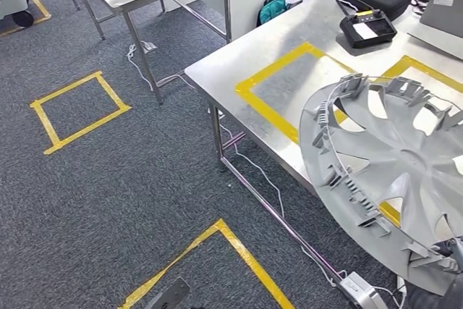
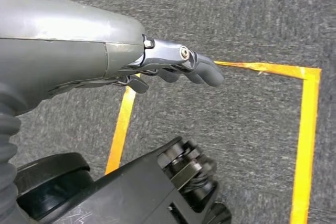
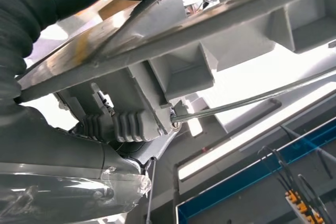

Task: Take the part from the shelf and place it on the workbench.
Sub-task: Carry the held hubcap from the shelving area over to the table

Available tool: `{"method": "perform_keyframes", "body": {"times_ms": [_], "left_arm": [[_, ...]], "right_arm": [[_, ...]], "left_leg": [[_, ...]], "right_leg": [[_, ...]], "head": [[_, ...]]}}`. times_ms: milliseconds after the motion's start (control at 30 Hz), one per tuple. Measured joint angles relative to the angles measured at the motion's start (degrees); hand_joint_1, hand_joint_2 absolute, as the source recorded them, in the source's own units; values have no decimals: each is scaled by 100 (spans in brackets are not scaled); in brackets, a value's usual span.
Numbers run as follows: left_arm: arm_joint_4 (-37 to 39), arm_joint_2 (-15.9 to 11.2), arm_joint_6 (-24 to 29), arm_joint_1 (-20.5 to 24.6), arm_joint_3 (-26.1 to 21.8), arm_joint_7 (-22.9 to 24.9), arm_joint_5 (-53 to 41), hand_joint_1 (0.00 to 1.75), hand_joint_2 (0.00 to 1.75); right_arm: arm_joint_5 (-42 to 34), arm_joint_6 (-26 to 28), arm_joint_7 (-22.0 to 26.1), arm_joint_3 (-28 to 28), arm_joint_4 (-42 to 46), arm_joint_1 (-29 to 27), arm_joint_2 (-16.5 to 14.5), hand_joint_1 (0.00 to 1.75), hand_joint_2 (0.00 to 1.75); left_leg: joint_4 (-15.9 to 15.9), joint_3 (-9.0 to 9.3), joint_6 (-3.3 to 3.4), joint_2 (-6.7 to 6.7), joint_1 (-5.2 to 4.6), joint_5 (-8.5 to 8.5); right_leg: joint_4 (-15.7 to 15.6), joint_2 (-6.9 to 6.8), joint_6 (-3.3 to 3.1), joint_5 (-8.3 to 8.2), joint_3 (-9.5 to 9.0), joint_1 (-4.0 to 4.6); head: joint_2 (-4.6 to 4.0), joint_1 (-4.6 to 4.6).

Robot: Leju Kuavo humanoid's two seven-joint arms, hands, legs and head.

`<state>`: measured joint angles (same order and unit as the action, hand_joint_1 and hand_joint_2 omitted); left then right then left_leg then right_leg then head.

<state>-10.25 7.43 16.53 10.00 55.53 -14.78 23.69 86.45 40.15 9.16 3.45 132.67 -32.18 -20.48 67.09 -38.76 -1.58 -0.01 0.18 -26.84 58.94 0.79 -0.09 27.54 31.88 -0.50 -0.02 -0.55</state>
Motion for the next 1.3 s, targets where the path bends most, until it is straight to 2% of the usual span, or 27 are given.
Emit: {"method": "perform_keyframes", "body": {"times_ms": [33, 67, 100, 233, 267, 300, 367, 400, 433, 467, 500, 533, 567, 600, 700, 767, 800, 867, 900, 933, 967, 1033, 1067, 1100, 1133, 1233, 1300], "left_arm": [[0, 0, 1, 4, -4, 0, -7, 0, 175], [0, -1, 1, 10, -9, 0, -14, 0, 175], [0, -1, 1, 14, -18, 0, -17, 0, 175], [0, 5, 5, 14, -54, 0, -26, 0, 175], [0, 8, 7, 15, -56, 0, -28, 0, 175], [0, 10, 9, 13, -58, 0, -31, 0, 175], [0, 9, 10, 8, -60, 0, -34, 0, 175], [0, 9, 10, 4, -61, 0, -36, 0, 175], [0, 8, 10, 1, -62, 0, -38, 0, 175], [0, 10, 10, -2, -63, 0, -39, 0, 175], [0, 12, 10, -4, -63, 0, -39, 0, 175], [0, 11, 10, -3, -63, 0, -39, 0, 175], [0, 9, 10, 1, -64, 0, -39, 0, 175], [0, 7, 10, 3, -65, 0, -40, 0, 175], [-1, 7, 10, 7, -68, 0, -53, 0, 175], [-2, 13, 10, 16, -70, 0, -68, 0, 175], [-2, 15, 10, 20, -72, 0, -74, 0, 175], [-2, 15, 10, 12, -74, 0, -79, 0, 175], [-2, 14, 10, 2, -75, 0, -80, 0, 175], [-2, 12, 10, -9, -76, 0, -82, 0, 175], [-2, 10, 10, -14, -78, 0, -84, 0, 175], [-2, 8, 10, -13, -83, 0, -87, 0, 175], [-2, 8, 10, -8, -86, 0, -88, 0, 175], [-2, 8, 10, -5, -90, 0, -90, 0, 175], [-2, 7, 11, -2, -92, 0, -90, 0, 175], [-2, 10, 17, -5, -98, 0, -91, 0, 175], [-2, 14, 21, -5, -99, 0, -91, 0, 175]], "right_arm": [[-4, 0, -1, 1, 0, 1, 0, 175, 175], [-8, 0, -3, 1, 0, 2, 0, 175, 175], [-13, 0, -4, 2, 0, 3, 0, 175, 175], [-28, 0, -5, 5, 0, 3, 0, 175, 175], [-33, 0, -5, 5, 0, 5, 0, 175, 175], [-38, 0, -5, 6, 0, 6, 0, 175, 175], [-49, 0, -5, 7, 0, 4, 0, 175, 175], [-51, 0, -5, 7, 0, 1, 0, 175, 175], [-55, 0, -8, 8, 0, -1, 0, 175, 175], [-57, 0, -10, 10, 0, -1, 0, 175, 175], [-59, 0, -11, 11, 0, 0, 0, 175, 175], [-60, -1, -13, 13, -2, 3, 0, 175, 175], [-59, -1, -12, 13, -2, 5, 0, 175, 175], [-59, -1, -10, 13, -2, 5, 0, 175, 175], [-64, 0, -11, 22, 0, -3, 0, 175, 175], [-68, 1, -15, 37, 0, 0, 0, 175, 175], [-68, 2, -14, 43, 0, 3, 0, 175, 175], [-67, 1, -12, 47, 0, 6, 0, 175, 175], [-66, 1, -13, 49, 0, 5, 0, 175, 175], [-63, 0, -14, 51, 0, 5, 0, 175, 175], [-61, 0, -16, 52, 0, 5, 0, 175, 175], [-62, 0, -19, 53, 0, 6, 0, 175, 175], [-67, 0, -20, 54, 0, 7, 0, 175, 175], [-76, 0, -21, 56, 0, 8, 0, 175, 175], [-86, 0, -21, 57, 0, 8, 0, 175, 175], [-112, 0, -26, 60, 0, 8, 0, 175, 175], [-127, 0, -34, 62, 1, 13, 0, 175, 175]], "left_leg": [[-392, 169, 16, -1, -5, 183], [-701, 304, 31, -2, -9, 279], [-886, 386, 45, -4, -15, 298], [-1010, 470, 144, -15, -7, 225], [-1026, 499, 174, -15, 5, 216], [-1032, 527, 198, -12, 9, 200], [-1031, 573, 224, -5, 6, 150], [-1030, 602, 226, -5, 5, 122], [-1030, 639, 223, -7, 8, 91], [-1029, 689, 213, -13, 14, 56], [-1029, 746, 196, -18, 21, 17], [-1028, 794, 169, -23, 18, -23], [-1019, 824, 137, -29, 11, -56], [-1015, 837, 107, -32, 1, -76], [-1028, 844, 39, -35, 0, -103], [-822, 758, -11, -32, 7, -221], [-526, 605, -31, -30, 9, -349], [310, 113, -47, -29, 9, -638], [620, -103, -46, -29, 9, -690], [730, -228, -38, -30, 8, -621], [600, -231, -23, -30, 6, -431], [-137, 23, 25, -29, -4, 97], [-521, 183, 48, -28, -11, 250], [-779, 296, 62, -27, -17, 314], [-899, 352, 75, -26, -25, 293], [-965, 408, 139, -36, -14, 235], [-995, 466, 201, -39, 9, 214]], "right_leg": [[7, 9, 24, 37, -21, 11], [14, 18, 50, 70, -34, 22], [11, 24, 81, 97, -31, 31], [54, 4, 207, 205, -38, 24], [243, -9, 234, 314, 38, 22], [569, -20, 254, 471, 197, 19], [1362, -30, 285, 776, 653, 17], [1606, -31, 295, 803, 824, 14], [1619, -33, 302, 698, 885, 10], [1397, -35, 306, 480, 829, 2], [1007, -42, 310, 205, 683, -8], [615, -51, 315, -3, 512, -11], [309, -52, 301, -140, 374, -14], [142, -50, 281, -188, 297, -12], [82, -28, 169, -151, 272, 1], [56, -30, 88, -125, 225, -11], [47, -32, 52, -108, 197, -17], [45, -35, 1, -65, 159, -10], [45, -30, -14, -43, 138, -6], [45, -22, -20, -19, 109, -3], [45, -12, -18, 8, 69, -2], [42, 3, 7, 74, -20, 0], [47, 11, 33, 117, -46, 11], [43, 15, 62, 152, -56, 21], [32, 19, 93, 179, -55, 29], [30, 0, 186, 245, -84, 28], [411, -22, 236, 452, 80, 28]], "head": [[0, 1], [0, 0], [0, 0], [0, -10], [0, -31], [0, -47], [0, -67], [0, -66], [0, -67], [0, -67], [0, -68], [0, -72], [0, -76], [0, -73], [0, -49], [0, -29], [0, -14], [0, 0], [0, 2], [0, 1], [0, 2], [0, 2], [0, 2], [0, -1], [0, 0], [0, -9], [0, -41]]}}
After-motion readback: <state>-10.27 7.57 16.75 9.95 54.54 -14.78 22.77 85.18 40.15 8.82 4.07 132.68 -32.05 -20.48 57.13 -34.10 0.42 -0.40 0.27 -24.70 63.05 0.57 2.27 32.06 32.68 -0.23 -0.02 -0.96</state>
